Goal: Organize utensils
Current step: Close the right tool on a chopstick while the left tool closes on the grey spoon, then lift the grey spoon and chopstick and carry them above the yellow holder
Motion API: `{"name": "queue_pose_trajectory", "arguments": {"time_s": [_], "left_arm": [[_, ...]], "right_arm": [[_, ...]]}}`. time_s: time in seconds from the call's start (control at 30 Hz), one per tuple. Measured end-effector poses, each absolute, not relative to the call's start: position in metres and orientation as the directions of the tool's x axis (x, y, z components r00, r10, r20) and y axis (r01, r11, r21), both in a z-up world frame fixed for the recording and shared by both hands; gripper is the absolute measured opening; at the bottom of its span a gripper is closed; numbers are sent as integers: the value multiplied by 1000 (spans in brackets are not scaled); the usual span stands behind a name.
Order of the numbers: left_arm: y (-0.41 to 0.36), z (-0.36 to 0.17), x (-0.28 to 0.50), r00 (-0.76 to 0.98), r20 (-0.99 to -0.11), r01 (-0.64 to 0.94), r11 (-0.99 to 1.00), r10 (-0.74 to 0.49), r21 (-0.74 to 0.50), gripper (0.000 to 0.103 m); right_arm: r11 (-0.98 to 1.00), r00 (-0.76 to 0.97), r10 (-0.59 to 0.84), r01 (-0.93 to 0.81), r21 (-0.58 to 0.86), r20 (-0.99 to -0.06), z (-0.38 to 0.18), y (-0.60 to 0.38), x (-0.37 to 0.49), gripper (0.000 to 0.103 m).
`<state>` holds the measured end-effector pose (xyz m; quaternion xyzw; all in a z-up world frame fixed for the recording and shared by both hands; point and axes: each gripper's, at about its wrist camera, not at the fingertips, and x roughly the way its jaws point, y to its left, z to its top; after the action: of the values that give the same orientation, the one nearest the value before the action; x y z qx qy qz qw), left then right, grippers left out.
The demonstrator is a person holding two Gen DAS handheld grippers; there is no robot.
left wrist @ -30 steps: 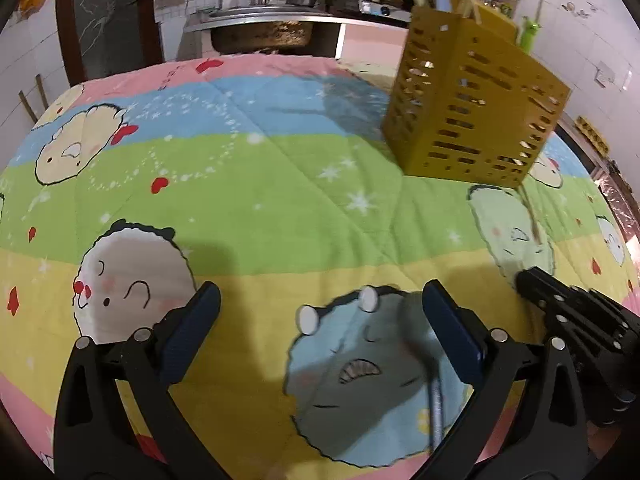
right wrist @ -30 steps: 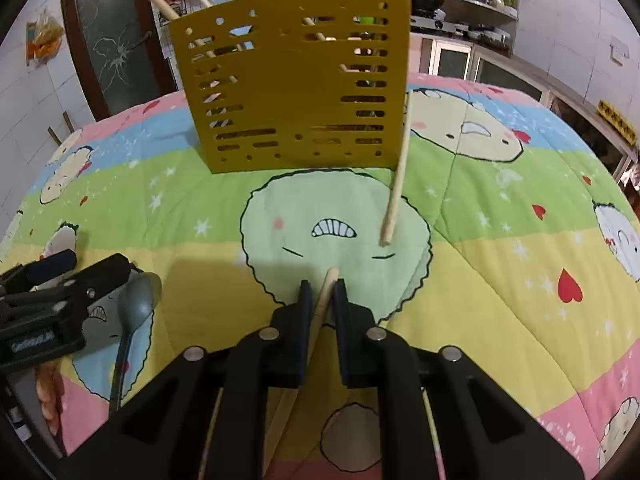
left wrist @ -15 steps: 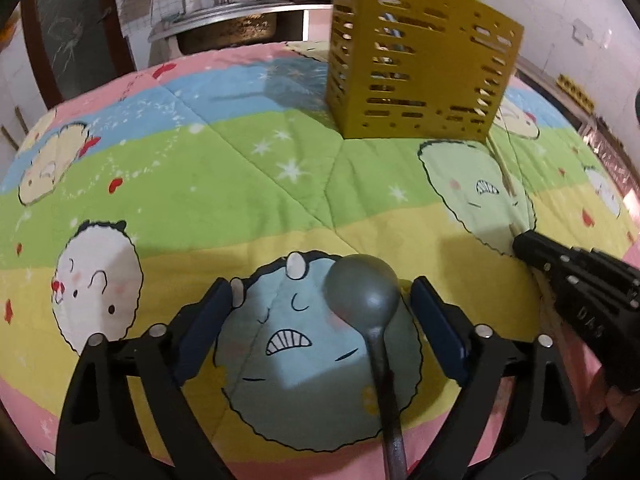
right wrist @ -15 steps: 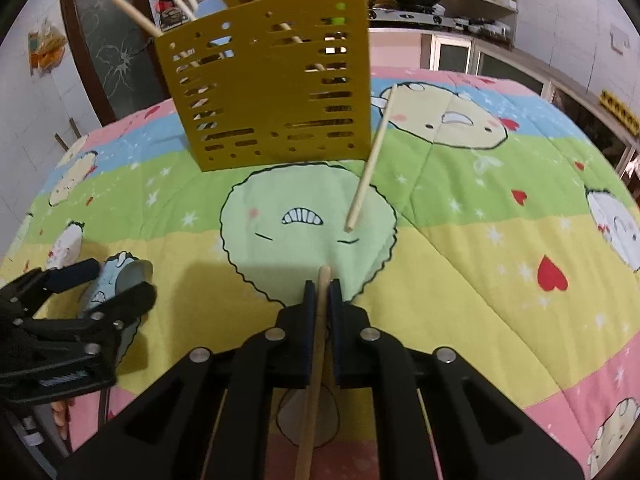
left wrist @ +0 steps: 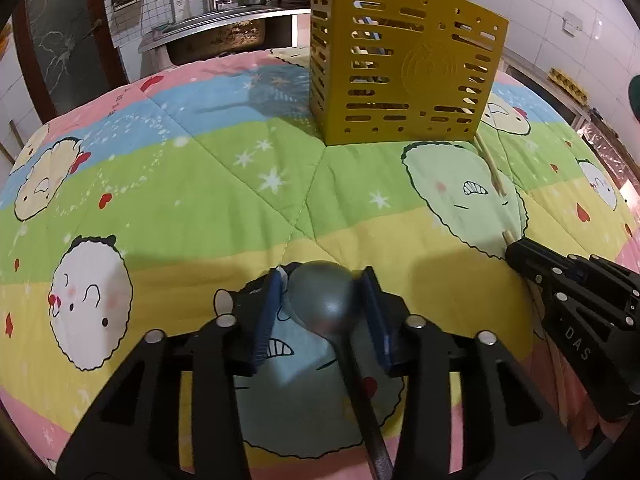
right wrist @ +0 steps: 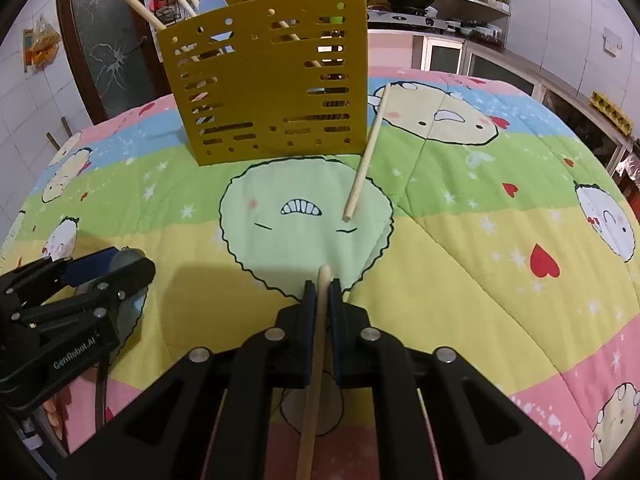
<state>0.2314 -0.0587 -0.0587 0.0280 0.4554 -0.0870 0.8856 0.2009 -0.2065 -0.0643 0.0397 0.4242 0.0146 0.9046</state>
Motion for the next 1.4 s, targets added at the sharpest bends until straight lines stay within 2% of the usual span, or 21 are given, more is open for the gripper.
{"name": "queue_pose_trajectory", "arguments": {"time_s": [0.07, 0.47, 0.67, 0.8, 1.17, 1.4], "left_arm": [[-60, -59, 231, 576, -808, 182, 983, -124, -21, 34], [-57, -55, 231, 598, -789, 178, 983, -141, -41, 34], [-55, -41, 224, 652, -747, 173, 985, -127, -16, 34], [-55, -22, 213, 711, -694, 171, 985, -116, 10, 34], [-54, 37, 170, 871, -476, 172, 983, -126, 55, 34], [-52, 55, 162, 908, -399, 165, 985, -127, 60, 34]], "right_arm": [[996, 642, 59, 10, 85, -765, -64, -207, 200, 7], [995, 661, 58, 20, 95, -748, -62, -209, 199, 7], [994, 717, 31, 48, 94, -696, -43, -215, 192, 6], [993, 767, 24, 58, 107, -641, -23, -219, 182, 6], [989, 889, -2, 70, 133, -458, 30, -229, 148, 6], [992, 943, -23, 62, 106, -332, 54, -227, 136, 6]]}}
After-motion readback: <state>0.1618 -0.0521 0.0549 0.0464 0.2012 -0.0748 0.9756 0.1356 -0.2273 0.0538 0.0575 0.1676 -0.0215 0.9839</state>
